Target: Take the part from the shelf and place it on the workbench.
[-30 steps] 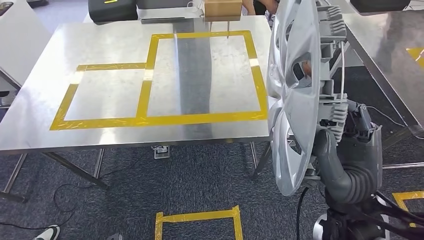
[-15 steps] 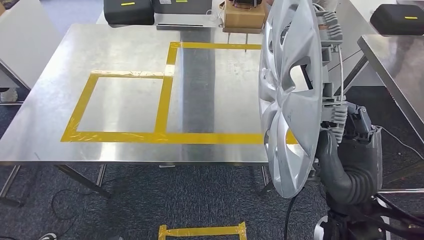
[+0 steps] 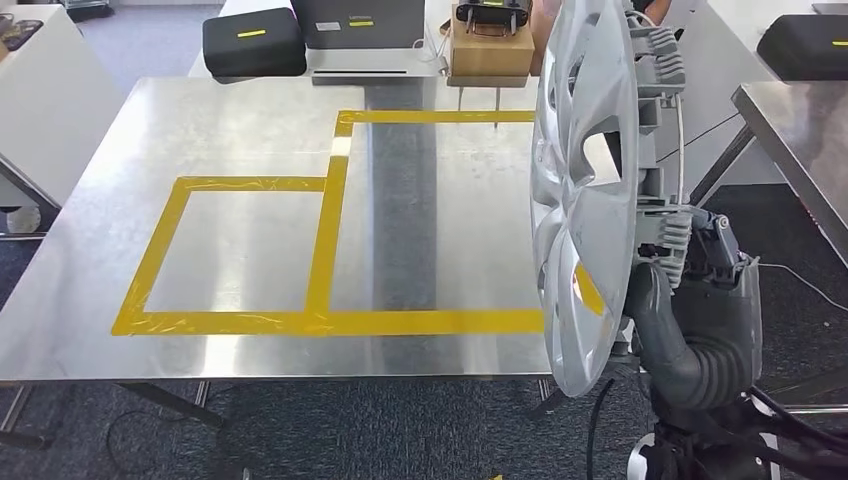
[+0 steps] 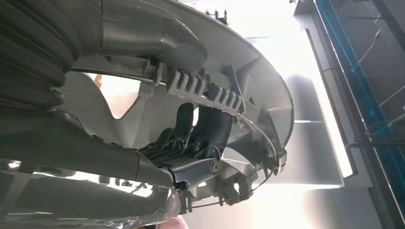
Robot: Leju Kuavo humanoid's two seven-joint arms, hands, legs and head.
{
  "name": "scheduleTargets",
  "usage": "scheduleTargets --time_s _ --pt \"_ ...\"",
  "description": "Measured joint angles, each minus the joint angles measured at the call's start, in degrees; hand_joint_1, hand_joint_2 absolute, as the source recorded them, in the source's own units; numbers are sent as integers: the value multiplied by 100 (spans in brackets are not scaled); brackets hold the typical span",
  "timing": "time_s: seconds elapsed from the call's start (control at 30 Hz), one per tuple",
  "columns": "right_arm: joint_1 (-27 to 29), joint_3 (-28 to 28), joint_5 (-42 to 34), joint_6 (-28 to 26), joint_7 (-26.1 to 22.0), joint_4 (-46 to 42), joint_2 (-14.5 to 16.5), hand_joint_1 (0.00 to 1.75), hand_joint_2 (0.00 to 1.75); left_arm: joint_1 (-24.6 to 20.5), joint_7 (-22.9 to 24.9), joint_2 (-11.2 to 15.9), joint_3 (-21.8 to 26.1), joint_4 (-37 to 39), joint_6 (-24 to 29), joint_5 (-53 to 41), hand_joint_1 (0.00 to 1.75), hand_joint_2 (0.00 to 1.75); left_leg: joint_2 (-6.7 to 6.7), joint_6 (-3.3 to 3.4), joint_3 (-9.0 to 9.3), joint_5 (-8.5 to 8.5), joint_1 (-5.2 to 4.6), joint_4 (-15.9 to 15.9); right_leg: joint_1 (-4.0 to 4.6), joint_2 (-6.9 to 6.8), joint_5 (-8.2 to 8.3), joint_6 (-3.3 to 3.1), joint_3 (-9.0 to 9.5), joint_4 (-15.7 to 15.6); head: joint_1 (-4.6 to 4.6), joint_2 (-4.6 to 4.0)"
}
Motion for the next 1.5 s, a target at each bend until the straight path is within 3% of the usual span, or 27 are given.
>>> scheduleTargets --time_s 0.03,0.1,0.17,0.27,0.33,0.37,0.43,0.47,0.53,0.6,0.67,0.7,0.8,1.07,1.33,1.4,1.5 --pt "3 1 14 -10 7 1 1 175 175 3 2 2 0 1 10 2 0 175 11 -45 -50 129 36 -169 -33 2 -72 39 86 7 -10 0" --pt "4 3 62 -30 34 4 5 175 175 8 5 3 0 1 19 0 0 175 58 -110 -15 762 101 -784 -88 0 -230 134 255 45 -52 0" --pt "-10 15 172 -50 95 24 19 175 175 13 14 -1 0 1 19 -17 0 175 97 -71 25 1159 113 -1163 -109 -1 -376 238 336 100 -107 0" --pt "-67 62 343 -105 198 85 52 175 175 1 26 -4 -1 1 19 -69 0 175 87 92 32 1166 82 -1156 -131 -13 -499 379 382 74 -113 0" --pt "-122 120 422 -134 225 135 81 175 175 -15 29 -5 -1 1 20 -104 0 175 83 163 55 1144 84 -1177 -145 -23 -629 421 332 225 -74 0" --pt "-152 150 456 -141 231 164 95 175 175 -22 30 -8 0 1 21 -114 0 175 85 199 72 1130 78 -1189 -147 -26 -778 435 196 505 -40 0" --pt "-185 203 496 -150 234 217 121 175 175 -27 30 -20 0 1 21 -119 0 175 90 260 103 1084 40 -1190 -136 -26 -1108 438 -256 1319 39 0" --pt "-191 229 505 -153 236 246 134 175 175 -26 30 -26 0 1 21 -119 0 175 90 282 124 1060 17 -1189 -128 -26 -1179 428 -473 1653 74 0" --pt "-200 278 512 -157 244 297 159 175 175 -25 31 -30 0 1 23 -119 0 175 82 305 185 1013 -24 -1188 -101 -26 -992 376 -654 1754 120 0" --pt "-215 322 513 -158 259 349 179 175 175 -26 31 -37 0 0 25 -119 0 175 68 311 271 959 -59 -1196 -35 -20 -464 252 -524 1150 160 0" --pt "-237 364 514 -159 269 398 198 175 175 -37 31 -58 0 -2 26 -120 0 175 57 292 312 917 -94 -1191 39 -24 -107 106 -350 556 161 0" --pt "-250 384 515 -160 270 417 207 175 175 -43 33 -66 0 -4 27 -121 0 175 56 298 303 903 -101 -1184 59 -29 -77 120 -306 409 156 0" --pt "-274 429 557 -168 286 460 236 175 175 -50 43 -69 -2 -6 28 -145 0 175 64 320 291 882 -101 -1178 61 -34 -113 260 -265 297 138 0" --pt "-551 685 1270 -189 563 1072 497 175 175 -58 106 -72 -20 -12 17 -350 0 175 78 288 325 897 -91 -1232 64 -36 -130 222 -251 297 76 0" --pt "-1105 1153 2071 -270 1074 2659 997 175 175 -84 355 -104 -171 -17 -67 -636 0 175 113 279 325 893 -92 -1241 63 -27 -131 215 -248 294 73 0" --pt "-1329 1298 2624 -265 1303 3219 1108 175 175 -94 376 -110 -243 -19 -102 -719 0 175 120 279 325 893 -93 -1241 63 -25 -129 213 -248 292 73 0" --pt "-1746 1538 4049 -144 1714 4094 1238 175 175 -123 458 -123 -371 -30 -167 -885 0 175 124 279 325 893 -96 -1241 62 -24 -125 208 -248 288 77 0"
